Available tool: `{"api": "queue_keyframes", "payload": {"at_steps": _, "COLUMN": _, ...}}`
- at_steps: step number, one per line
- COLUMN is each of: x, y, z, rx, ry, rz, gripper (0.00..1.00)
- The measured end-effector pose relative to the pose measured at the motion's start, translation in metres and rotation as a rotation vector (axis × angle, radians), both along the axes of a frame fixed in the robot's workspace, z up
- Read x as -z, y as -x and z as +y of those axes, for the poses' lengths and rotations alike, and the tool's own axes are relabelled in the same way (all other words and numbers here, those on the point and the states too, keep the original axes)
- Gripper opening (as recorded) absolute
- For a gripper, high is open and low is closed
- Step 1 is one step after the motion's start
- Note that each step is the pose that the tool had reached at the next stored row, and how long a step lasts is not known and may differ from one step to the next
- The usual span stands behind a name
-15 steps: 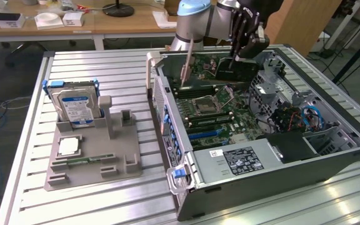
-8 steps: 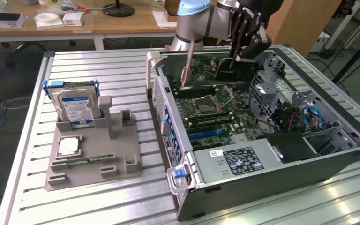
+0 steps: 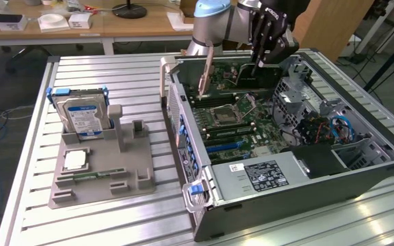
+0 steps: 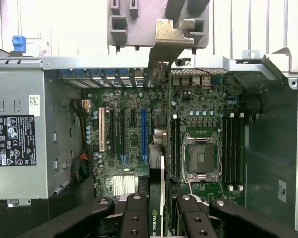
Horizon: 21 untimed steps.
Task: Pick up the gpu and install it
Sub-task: 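Insert the gpu into the slot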
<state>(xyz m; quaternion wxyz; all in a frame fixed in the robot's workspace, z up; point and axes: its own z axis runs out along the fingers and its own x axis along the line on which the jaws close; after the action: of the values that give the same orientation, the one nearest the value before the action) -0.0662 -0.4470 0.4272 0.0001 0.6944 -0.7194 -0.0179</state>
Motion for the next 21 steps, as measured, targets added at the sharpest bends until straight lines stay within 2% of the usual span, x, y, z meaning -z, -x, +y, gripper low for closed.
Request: {"api": "queue_keyframes", "payload": {"at_steps": 21, "x": 0.0085, "y": -0.0024, "z": 0.0000, "rx": -0.002, "ry": 0.0000, "rz": 0.0000, "gripper": 0.26}}
